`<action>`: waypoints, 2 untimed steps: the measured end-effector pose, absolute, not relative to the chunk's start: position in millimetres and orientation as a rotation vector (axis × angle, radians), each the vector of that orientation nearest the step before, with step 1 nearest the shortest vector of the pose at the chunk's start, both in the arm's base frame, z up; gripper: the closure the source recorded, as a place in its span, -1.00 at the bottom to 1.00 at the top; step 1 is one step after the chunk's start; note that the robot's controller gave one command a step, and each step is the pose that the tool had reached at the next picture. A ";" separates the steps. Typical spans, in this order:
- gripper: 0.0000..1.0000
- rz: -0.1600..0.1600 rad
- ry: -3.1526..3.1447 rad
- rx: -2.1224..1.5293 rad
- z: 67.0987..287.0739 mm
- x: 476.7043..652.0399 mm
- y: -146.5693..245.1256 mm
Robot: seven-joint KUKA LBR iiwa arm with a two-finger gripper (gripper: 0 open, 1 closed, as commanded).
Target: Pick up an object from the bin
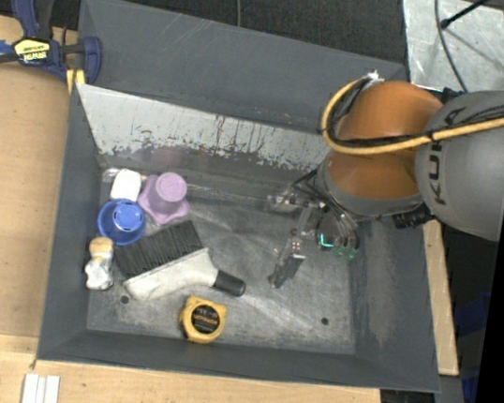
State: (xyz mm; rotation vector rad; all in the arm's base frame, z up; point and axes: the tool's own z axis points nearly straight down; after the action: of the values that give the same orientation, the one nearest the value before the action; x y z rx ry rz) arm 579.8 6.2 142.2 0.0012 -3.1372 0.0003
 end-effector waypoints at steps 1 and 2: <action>-1.00 0.000 -3.145 0.001 146.3 581.7 6.2; -1.00 -0.001 -3.150 -0.032 86.1 555.6 62.8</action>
Offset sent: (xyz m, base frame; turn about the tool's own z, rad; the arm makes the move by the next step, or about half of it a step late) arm -0.0328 0.0718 -0.0722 0.0199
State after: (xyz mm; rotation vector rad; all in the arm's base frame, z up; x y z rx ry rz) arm 555.6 62.8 86.1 -0.0321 -3.1500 -0.0007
